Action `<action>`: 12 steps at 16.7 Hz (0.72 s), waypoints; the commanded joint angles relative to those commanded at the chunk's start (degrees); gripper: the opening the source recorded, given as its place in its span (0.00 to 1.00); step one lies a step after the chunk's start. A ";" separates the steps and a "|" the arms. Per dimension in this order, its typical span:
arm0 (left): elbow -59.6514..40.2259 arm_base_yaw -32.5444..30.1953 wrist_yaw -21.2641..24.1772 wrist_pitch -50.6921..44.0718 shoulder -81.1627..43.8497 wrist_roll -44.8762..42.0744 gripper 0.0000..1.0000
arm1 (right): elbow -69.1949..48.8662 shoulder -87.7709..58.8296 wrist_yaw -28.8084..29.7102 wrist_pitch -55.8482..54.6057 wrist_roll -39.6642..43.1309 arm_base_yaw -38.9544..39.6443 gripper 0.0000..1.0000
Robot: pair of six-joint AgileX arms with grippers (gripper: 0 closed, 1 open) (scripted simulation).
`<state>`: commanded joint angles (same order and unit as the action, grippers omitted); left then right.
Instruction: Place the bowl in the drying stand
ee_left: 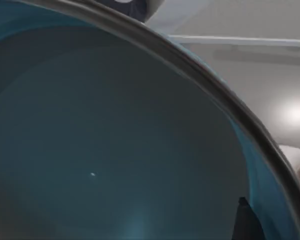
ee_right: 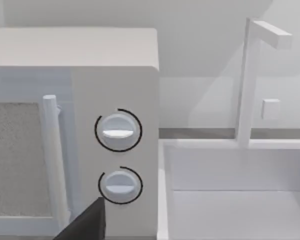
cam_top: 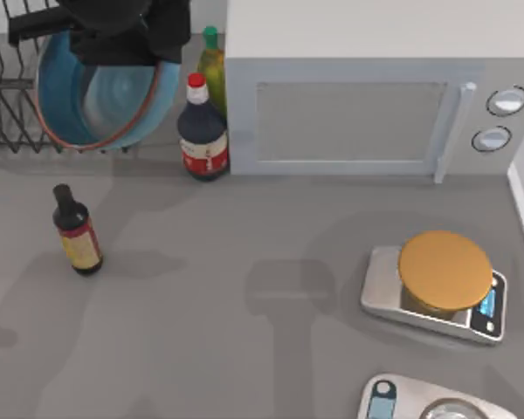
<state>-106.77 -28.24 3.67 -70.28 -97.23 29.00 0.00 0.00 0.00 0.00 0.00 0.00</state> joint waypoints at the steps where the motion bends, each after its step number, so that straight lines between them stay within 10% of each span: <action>1: 2.79 2.59 0.62 3.82 3.13 -1.43 0.00 | 0.00 0.00 0.00 0.00 0.00 0.00 1.00; 12: 32.55 30.36 4.91 46.71 36.84 -21.03 0.00 | 0.00 0.00 0.00 0.00 0.00 0.00 1.00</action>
<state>-74.22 2.12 8.58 -23.57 -60.39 7.97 0.00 0.00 0.00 0.00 0.00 0.00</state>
